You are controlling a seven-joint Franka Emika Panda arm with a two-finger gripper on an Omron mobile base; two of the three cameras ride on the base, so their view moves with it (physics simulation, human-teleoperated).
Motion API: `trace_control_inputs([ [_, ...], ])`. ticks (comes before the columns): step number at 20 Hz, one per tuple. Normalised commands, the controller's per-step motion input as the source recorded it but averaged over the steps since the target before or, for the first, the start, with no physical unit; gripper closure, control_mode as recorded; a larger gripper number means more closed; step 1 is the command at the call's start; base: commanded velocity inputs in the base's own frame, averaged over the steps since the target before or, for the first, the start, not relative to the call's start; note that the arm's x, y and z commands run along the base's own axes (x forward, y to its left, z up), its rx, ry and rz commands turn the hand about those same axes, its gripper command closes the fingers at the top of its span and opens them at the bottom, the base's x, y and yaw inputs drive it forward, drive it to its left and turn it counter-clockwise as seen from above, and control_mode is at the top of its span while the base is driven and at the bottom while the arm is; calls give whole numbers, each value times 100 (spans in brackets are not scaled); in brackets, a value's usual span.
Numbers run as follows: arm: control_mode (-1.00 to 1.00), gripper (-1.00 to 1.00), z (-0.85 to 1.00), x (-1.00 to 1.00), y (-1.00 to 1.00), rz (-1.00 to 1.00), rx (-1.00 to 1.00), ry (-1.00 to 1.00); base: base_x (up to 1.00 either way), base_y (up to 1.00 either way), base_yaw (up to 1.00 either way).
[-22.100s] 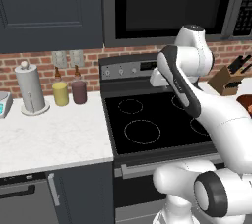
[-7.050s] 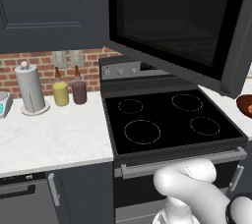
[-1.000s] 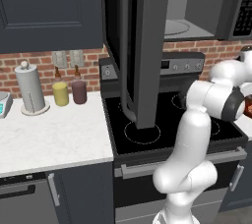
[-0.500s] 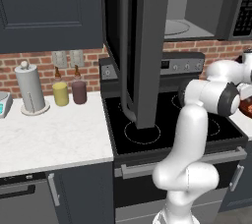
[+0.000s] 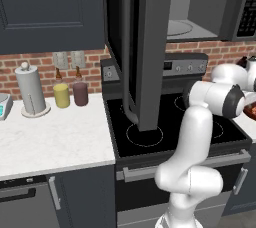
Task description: Open the microwave, place the bowl with waffle inside the microwave, then close the microwave door and turn it on.
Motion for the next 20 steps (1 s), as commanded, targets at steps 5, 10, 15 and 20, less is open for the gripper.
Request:
trace_control_inputs([
  [5,-100,-100,-23,11,0,0,0,-6,0,0,0],
  [10,-100,-100,-21,31,0,2,0,-3,0,0,0],
  [15,-100,-100,-21,31,0,2,0,-3,0,0,0],
  [20,-100,-100,-12,22,-2,1,0,-3,0,0,0],
])
